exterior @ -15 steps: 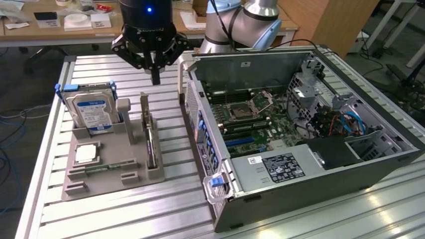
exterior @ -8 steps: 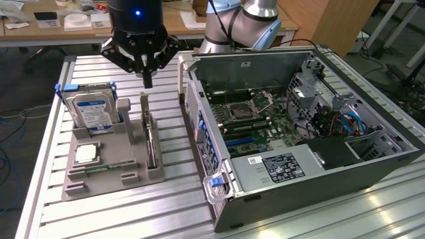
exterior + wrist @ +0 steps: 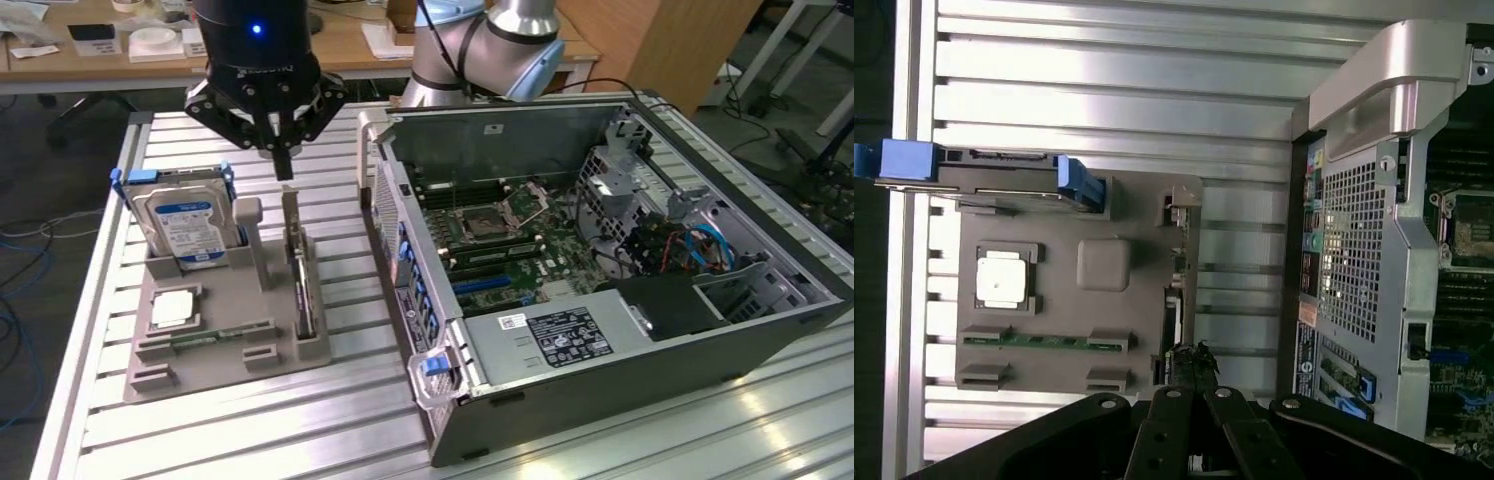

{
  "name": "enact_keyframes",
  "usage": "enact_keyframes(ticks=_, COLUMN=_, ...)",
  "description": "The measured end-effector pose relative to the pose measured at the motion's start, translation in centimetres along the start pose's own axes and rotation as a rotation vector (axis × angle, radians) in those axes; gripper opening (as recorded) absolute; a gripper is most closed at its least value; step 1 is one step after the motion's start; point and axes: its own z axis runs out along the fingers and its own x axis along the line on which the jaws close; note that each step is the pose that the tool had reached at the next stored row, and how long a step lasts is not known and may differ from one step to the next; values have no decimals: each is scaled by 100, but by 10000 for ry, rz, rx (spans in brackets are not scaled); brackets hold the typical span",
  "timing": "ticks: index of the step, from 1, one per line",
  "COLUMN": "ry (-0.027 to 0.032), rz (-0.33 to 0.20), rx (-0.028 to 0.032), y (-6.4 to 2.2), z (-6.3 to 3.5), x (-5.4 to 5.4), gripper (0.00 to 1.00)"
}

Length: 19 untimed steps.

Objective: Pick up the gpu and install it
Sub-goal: 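Reach for the gpu, then pick up the gpu and move the gpu toward the slot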

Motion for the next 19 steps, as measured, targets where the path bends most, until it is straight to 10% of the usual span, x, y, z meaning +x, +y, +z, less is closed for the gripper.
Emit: enact_keyframes(ticks=19, ry=0, rz=0, rx=0, y=1, z=8, x=39, gripper=11)
